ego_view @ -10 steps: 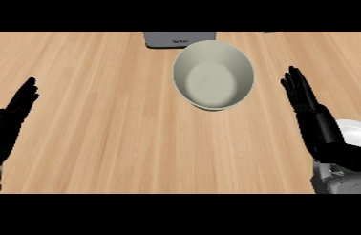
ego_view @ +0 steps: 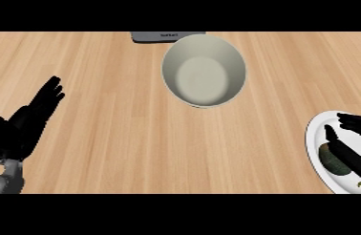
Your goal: Pick the squash from the plate and place it in the bowl
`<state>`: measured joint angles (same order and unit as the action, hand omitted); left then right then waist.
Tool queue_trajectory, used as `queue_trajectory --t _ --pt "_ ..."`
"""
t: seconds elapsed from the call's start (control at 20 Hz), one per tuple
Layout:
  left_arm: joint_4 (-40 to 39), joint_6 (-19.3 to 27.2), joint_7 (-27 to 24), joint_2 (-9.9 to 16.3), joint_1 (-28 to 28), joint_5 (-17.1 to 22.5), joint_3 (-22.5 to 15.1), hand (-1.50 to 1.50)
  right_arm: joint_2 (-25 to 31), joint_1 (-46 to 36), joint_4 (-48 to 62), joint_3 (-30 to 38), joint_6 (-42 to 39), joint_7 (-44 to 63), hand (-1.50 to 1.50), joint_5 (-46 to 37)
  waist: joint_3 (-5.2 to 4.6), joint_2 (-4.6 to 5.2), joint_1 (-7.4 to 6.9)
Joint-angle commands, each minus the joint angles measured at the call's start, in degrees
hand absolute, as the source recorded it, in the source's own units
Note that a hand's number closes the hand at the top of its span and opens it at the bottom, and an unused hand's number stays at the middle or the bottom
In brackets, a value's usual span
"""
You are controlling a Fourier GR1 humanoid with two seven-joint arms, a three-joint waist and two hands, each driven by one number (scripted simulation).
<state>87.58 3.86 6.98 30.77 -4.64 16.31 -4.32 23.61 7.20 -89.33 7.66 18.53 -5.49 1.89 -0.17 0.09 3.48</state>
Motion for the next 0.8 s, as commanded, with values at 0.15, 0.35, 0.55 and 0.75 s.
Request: queue_trajectory --t 0.15,0.35,0.55,0.75 --pt "-0.47 -3.31 3.12 -3.76 -2.24 2.94 -1.06 0.00 -7.64 11.81 -6.83 1.08 10.79 -11.54 -1.50 -6.63 0.14 -0.21 -2.58" --pt "0.02 -3.43 4.42 -4.73 -4.23 1.90 -1.41 0.00 -3.28 14.13 -16.84 1.28 13.53 0.48 -1.50 -13.63 0.08 -0.18 -2.82" --pt "-2.60 -4.03 4.21 -3.79 -6.29 2.07 -0.15 0.00 2.68 17.05 -21.48 0.35 12.25 18.88 -1.50 -24.44 -0.15 0.17 -2.90" --pt "-1.35 -3.90 5.45 -4.51 -7.10 1.34 -1.71 0.00 8.64 17.32 -27.41 -0.71 2.27 36.26 -1.50 -28.18 -0.27 0.29 -3.53"
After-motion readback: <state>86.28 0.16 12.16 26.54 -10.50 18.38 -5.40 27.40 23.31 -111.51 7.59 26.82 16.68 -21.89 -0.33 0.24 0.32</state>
